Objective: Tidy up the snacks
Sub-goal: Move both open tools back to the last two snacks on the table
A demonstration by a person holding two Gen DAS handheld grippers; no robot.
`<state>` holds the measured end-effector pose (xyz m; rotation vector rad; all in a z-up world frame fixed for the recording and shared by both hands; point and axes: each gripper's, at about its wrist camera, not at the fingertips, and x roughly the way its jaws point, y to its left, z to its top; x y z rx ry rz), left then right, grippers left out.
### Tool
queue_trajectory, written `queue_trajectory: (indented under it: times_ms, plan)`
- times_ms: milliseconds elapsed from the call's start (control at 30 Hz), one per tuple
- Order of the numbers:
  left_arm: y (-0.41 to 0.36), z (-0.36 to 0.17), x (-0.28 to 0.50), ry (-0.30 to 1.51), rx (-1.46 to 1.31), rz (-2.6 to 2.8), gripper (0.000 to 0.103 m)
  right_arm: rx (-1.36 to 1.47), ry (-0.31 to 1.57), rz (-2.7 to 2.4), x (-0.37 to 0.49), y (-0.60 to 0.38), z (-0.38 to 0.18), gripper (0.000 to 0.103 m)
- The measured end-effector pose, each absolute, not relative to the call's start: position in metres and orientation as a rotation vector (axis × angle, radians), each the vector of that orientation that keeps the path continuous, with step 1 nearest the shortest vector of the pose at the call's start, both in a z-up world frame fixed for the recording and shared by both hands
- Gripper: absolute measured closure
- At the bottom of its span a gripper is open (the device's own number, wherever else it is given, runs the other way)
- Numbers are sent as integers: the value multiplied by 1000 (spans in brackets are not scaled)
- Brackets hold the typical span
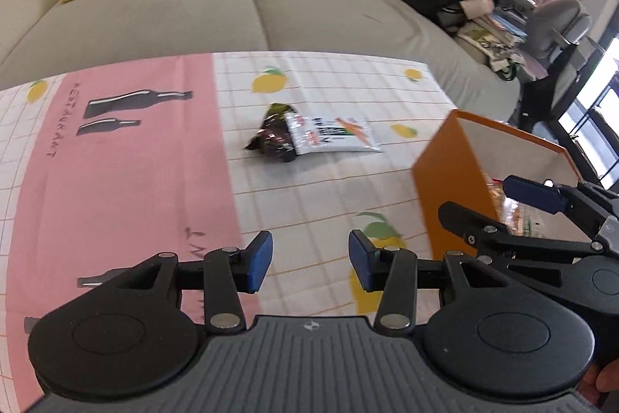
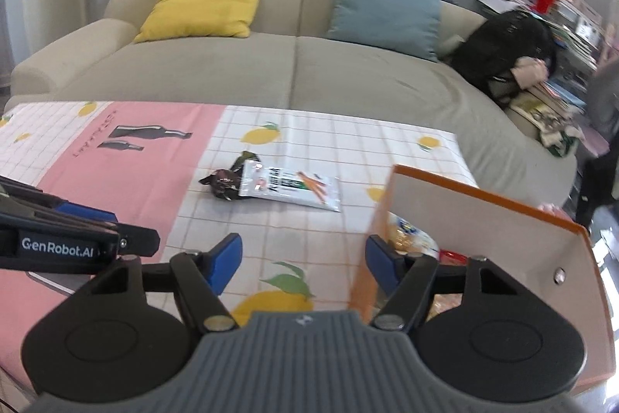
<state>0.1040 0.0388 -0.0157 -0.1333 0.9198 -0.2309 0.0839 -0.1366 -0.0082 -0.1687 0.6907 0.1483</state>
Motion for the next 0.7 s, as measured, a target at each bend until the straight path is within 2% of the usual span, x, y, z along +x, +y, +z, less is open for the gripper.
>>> queue_trajectory:
  times_ms: [267,367,567,700]
  plan:
    - [69,-38,124,944,-207,-211,46,-229,741,209,111,-112,-31,34]
    - [74,-46,137,953,-227,-212,41,-239,803,227,126,-108,-45,34]
    - [68,-56,172,962,-182,-249,40,-292,855,256,160,-101,-57,34]
    - [58,-58,195,950,-107,-307,36,-342,914,290,192,-100,-59,34]
